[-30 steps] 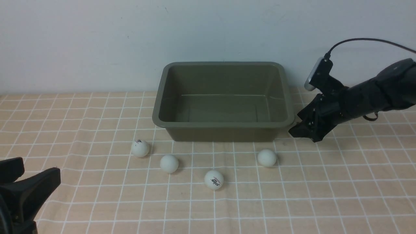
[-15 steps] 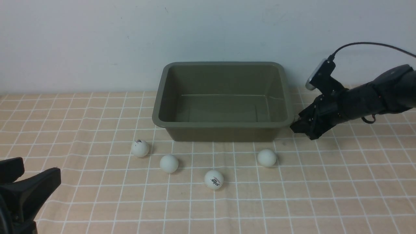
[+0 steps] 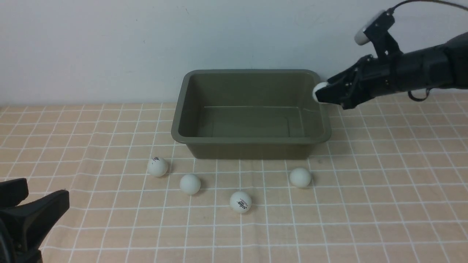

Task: Put the table tennis balls into the box on the light coffee tablecloth.
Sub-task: 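Reach for and grasp a ping pong ball on the table, then release the ping pong ball into the bin and lift the gripper away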

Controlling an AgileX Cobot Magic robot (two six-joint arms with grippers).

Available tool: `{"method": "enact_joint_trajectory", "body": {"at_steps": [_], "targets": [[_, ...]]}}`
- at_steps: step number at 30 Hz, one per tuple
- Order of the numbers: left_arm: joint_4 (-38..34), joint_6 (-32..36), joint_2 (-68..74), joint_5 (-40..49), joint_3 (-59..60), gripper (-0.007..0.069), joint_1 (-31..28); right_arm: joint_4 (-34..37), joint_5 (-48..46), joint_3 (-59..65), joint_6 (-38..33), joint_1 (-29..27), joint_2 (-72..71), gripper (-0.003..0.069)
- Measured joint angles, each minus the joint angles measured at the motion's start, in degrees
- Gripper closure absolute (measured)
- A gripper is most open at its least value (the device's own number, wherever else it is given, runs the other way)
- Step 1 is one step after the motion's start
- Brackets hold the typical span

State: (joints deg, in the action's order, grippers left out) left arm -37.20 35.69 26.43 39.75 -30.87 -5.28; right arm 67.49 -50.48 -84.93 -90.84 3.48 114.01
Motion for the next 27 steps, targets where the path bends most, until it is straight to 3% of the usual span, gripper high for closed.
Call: {"method": "enact_joint_trajectory", "body": {"at_steps": [10, 15, 17, 24, 27], "targets": [[0.0, 0.0, 0.0, 0.8, 0.0, 0.0239, 0.0, -2.6, 6.4, -0.8, 0.9, 5.6, 0.8, 0.0298], [0.0, 0.0, 0.0, 2.0, 0.0, 0.0239, 0.0, -2.5, 11.1, -0.8, 6.0, 5.6, 0.8, 0.0139], [0.0, 0.1, 0.0, 2.0, 0.0, 0.0239, 0.0, -2.8, 11.2, -0.8, 7.5, 5.5, -0.1, 0.0115], [0.0, 0.5, 0.0, 2.0, 0.0, 0.0239, 0.0, -8.1, 10.7, -0.7, 11.4, 2.7, -11.7, 0.013], [0.0, 0.5, 0.0, 2.0, 0.0, 0.0239, 0.0, -15.0, 10.1, -0.7, 18.8, -1.0, -19.9, 0.0148]]}}
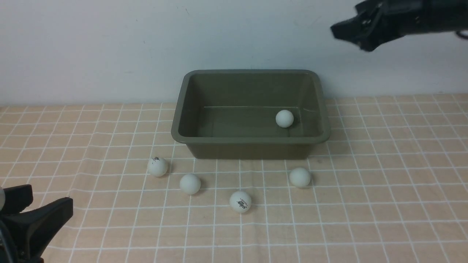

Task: Put the table tennis balls into the box on the light coffee tablecloth.
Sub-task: 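Release the ping pong ball into the bin and lift the gripper away, then reach for and grasp a ping pong ball on the table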

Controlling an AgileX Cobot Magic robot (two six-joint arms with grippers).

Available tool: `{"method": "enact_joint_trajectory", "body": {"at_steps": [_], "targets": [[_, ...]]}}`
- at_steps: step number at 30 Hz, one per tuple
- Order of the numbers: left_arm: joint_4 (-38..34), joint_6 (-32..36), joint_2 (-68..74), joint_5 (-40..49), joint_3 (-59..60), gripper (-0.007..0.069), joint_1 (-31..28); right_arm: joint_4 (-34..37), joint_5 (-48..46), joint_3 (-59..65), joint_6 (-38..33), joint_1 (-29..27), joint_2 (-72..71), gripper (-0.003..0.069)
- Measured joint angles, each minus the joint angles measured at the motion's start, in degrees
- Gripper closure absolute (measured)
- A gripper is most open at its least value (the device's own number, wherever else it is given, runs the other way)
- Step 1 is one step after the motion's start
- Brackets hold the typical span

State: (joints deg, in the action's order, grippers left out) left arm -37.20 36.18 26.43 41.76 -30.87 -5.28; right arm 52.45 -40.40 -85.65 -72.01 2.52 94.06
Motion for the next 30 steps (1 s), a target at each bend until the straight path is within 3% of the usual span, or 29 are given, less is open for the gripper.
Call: {"method": "enact_joint_trajectory", "body": {"at_steps": [4, 9, 15, 24, 30], "targets": [[0.0, 0.0, 0.0, 0.0, 0.0, 0.0239, 0.0, -11.5, -4.7, -0.1, 18.2, -4.0, -7.5, 0.0153], [0.0, 0.0, 0.0, 0.0, 0.0, 0.0239, 0.0, -20.7, -15.1, 0.1, 35.3, -3.2, -10.5, 0.0155], [0.0, 0.1, 0.0, 0.0, 0.0, 0.0239, 0.0, -23.2, -15.4, 7.0, 43.2, 2.8, -10.6, 0.0154], [0.0, 0.1, 0.0, 1.0, 0.0, 0.0239, 0.0, -23.4, 1.7, 28.6, 51.2, 14.7, -11.3, 0.0154], [0.0, 0.1, 0.0, 1.6, 0.0, 0.0239, 0.0, -23.1, 10.3, 34.5, 54.1, 19.8, -10.6, 0.0154]]}}
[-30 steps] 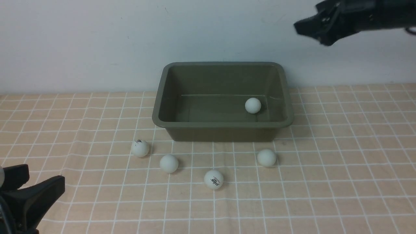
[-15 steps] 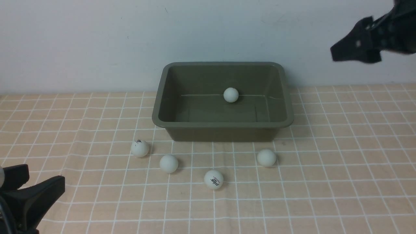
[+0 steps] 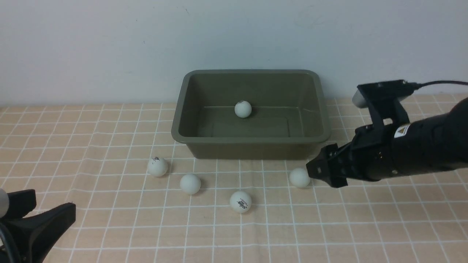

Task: Put the table tennis balls into the box on the light coffee tablecloth.
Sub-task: 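Reach for and grasp a ping pong ball on the table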

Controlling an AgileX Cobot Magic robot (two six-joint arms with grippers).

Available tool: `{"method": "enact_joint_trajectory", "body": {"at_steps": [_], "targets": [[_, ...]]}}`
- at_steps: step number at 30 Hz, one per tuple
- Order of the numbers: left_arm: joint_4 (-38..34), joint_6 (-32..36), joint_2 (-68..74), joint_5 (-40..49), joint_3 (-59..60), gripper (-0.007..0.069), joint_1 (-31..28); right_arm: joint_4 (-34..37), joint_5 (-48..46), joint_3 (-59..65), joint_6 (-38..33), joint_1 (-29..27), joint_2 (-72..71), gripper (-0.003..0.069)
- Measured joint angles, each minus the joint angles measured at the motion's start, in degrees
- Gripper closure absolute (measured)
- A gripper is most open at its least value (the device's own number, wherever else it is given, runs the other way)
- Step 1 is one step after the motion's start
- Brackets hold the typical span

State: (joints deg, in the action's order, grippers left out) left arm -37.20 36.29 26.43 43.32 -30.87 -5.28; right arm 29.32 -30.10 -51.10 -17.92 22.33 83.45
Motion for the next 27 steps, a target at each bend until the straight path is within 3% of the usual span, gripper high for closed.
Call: {"method": "enact_joint_trajectory", "body": {"at_steps": [15, 27], "targets": [[0.0, 0.0, 0.0, 1.5, 0.0, 0.0239, 0.0, 0.8, 14.5, 0.3, 0.2, 0.4, 13.6, 0.0154], [0.0, 0.0, 0.0, 1.5, 0.0, 0.0239, 0.0, 2.3, 16.6, -5.3, -1.6, 2.4, 21.5, 0.0154]]}}
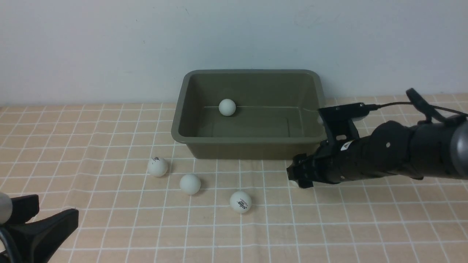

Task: Put the table tennis balls into the box on the light coffee tablecloth.
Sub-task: 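Reach for and grasp a ping pong ball on the table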

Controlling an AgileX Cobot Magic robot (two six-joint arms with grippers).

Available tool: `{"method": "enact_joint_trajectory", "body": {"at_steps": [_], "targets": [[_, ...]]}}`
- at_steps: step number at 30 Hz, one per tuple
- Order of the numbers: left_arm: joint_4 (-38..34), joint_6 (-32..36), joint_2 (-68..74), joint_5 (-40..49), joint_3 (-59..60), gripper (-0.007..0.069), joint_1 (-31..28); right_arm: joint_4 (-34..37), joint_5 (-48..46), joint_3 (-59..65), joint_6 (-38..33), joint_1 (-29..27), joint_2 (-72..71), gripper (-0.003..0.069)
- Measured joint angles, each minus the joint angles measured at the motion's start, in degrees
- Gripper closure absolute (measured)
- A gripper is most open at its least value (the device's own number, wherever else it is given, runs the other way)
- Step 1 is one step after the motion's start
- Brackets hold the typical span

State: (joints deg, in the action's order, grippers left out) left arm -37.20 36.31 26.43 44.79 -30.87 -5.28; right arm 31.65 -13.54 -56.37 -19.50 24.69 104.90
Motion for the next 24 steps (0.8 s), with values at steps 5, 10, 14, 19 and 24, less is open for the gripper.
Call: {"method": "enact_joint_trajectory", "body": {"at_steps": [5, 10, 14, 19, 24], "targets": [[0.0, 0.0, 0.0, 0.0, 0.0, 0.0239, 0.0, 1.3, 0.9, -2.2, -0.1, 0.3, 4.2, 0.0154], [0.0, 0.0, 0.0, 0.0, 0.0, 0.0239, 0.0, 1.3, 2.5, -2.4, -0.2, 0.3, 5.9, 0.0179], [0.0, 0.0, 0.0, 0.0, 0.0, 0.0239, 0.0, 1.3, 2.1, -2.4, -0.3, 0.3, 5.8, 0.0297], [0.0, 0.0, 0.0, 0.0, 0.0, 0.0239, 0.0, -1.7, -2.6, -2.4, -0.9, 0.3, 2.4, 0.0298], [0.0, 0.0, 0.0, 0.0, 0.0, 0.0239, 0.0, -7.6, -9.1, -2.4, -0.5, -0.7, -3.1, 0.0298]]}}
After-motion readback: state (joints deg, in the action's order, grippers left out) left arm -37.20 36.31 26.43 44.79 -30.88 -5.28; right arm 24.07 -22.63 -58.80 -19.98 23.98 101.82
